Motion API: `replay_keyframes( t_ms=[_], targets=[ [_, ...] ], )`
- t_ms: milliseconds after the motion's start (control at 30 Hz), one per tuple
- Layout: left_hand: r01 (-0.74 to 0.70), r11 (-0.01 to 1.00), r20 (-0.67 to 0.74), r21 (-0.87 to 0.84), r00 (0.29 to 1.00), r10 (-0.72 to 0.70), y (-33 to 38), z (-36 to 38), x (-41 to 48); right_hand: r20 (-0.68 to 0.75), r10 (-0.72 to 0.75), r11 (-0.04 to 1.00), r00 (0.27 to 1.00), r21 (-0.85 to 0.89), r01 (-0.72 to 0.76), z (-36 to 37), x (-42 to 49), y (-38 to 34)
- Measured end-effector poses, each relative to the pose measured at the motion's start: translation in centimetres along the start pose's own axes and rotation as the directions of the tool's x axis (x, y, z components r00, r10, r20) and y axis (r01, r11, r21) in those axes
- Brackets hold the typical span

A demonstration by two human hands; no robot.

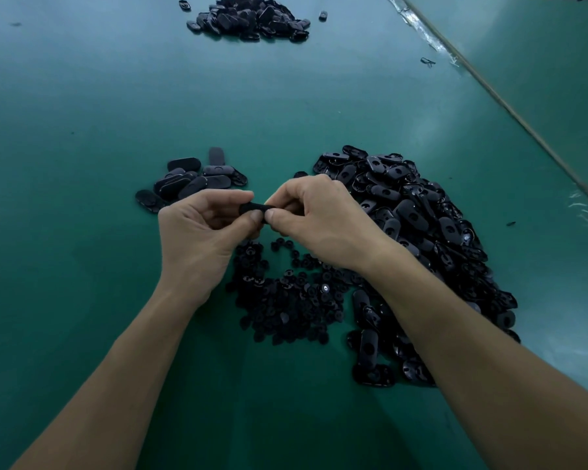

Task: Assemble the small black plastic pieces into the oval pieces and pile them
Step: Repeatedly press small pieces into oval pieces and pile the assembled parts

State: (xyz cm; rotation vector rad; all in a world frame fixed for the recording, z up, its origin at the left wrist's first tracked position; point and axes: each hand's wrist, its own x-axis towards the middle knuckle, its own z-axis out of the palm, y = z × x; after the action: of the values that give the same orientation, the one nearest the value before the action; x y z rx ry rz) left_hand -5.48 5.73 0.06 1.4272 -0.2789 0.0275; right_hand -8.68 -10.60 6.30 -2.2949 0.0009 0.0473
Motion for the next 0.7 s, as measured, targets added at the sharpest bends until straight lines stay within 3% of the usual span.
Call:
replay_keyframes(
  t_ms=[200, 300, 400, 500, 700],
  targets=[
    [-0.032, 0.998, -0.096, 0.056, 0.995, 0.037, -0.2, -0.3, 0.1, 0.029, 0.019, 0.995, 0.999, -0.101, -0.016, 0.4, -0.1, -0.2],
    [-0.043, 0.991, -0.241, 0.128, 0.968, 0.073, -0.4, -1.1, 0.6, 0.022, 0.075, 0.937, 0.997, -0.343, -0.063, 0.4, -0.3, 0.5],
    [-0.019, 0.949, -0.333, 0.315, 0.934, 0.129, -0.4, -2.3, 1.2, -0.087, 0.147, 0.787, 0.985, -0.593, -0.17, 0.1, -0.7, 1.5],
    [-0.007, 0.85, -0.303, 0.526, 0.933, 0.195, -0.3, -3.2, 1.5, -0.16, 0.237, 0.693, 0.958, -0.664, -0.282, -0.2, -1.0, 2.2],
    [0.047, 0.734, -0.249, 0.678, 0.954, 0.169, -0.2, -3.8, 1.5, -0.182, 0.24, 0.681, 0.954, -0.669, -0.298, -0.9, -0.8, 2.9]
  ],
)
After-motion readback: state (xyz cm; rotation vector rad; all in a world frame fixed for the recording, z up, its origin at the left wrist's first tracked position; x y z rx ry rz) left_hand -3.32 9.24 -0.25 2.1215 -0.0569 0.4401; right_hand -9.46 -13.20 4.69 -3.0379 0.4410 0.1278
